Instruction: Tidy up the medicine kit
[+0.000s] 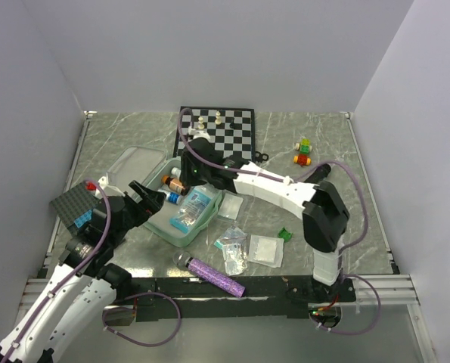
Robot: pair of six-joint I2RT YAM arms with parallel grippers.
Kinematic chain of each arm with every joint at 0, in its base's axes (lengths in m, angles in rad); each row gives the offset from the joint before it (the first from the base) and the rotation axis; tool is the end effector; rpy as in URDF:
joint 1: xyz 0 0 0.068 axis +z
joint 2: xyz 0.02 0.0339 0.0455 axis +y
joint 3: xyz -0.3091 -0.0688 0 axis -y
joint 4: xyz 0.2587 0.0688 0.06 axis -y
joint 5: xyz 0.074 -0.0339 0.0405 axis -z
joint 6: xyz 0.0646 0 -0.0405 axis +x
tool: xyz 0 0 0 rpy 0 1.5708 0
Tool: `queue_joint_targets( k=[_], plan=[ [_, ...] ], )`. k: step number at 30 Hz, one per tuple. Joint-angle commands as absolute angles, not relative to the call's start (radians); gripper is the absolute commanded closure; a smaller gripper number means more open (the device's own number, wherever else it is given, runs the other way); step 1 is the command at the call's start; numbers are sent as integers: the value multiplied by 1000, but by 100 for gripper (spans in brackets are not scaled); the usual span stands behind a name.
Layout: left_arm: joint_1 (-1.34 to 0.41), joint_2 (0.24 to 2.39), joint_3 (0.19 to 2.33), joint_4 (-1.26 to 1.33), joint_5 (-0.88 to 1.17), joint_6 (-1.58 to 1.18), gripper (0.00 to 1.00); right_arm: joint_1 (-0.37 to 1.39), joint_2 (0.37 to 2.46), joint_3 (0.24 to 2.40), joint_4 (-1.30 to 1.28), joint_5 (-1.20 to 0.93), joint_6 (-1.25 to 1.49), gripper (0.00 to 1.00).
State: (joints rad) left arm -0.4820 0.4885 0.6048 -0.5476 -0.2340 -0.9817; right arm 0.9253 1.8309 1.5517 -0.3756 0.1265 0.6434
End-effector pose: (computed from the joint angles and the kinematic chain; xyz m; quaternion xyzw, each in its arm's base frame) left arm 0.1145 -0.0430 0.2910 -0.2678 0.7947 -0.2849 0.4642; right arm 0.2918 0.3739 0.3145 -0.0981 0.8902 0.2716 0.3524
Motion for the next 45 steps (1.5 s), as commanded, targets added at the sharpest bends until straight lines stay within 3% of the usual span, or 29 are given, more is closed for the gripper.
queue_joint_targets(
  k=[1, 5, 16, 31, 45],
  plan=[
    [-483, 498, 623, -535, -226, -977, 1, 931, 1966, 1635, -477, 49, 480, 64],
    [-483, 505, 612, -529, -216, -980, 1, 931, 2034, 1646, -496, 17, 477, 69],
    [-483, 529, 600, -509, -222, -977, 1, 913, 2154, 1707, -601, 58, 456, 71],
    [-483, 548, 600, -503, -227, -976, 1, 836, 2086, 1661, -601, 114, 440, 71],
    [-483, 537, 637, -520, -247, -956, 0, 848, 1816, 1626, -529, 71, 440, 55]
  ],
)
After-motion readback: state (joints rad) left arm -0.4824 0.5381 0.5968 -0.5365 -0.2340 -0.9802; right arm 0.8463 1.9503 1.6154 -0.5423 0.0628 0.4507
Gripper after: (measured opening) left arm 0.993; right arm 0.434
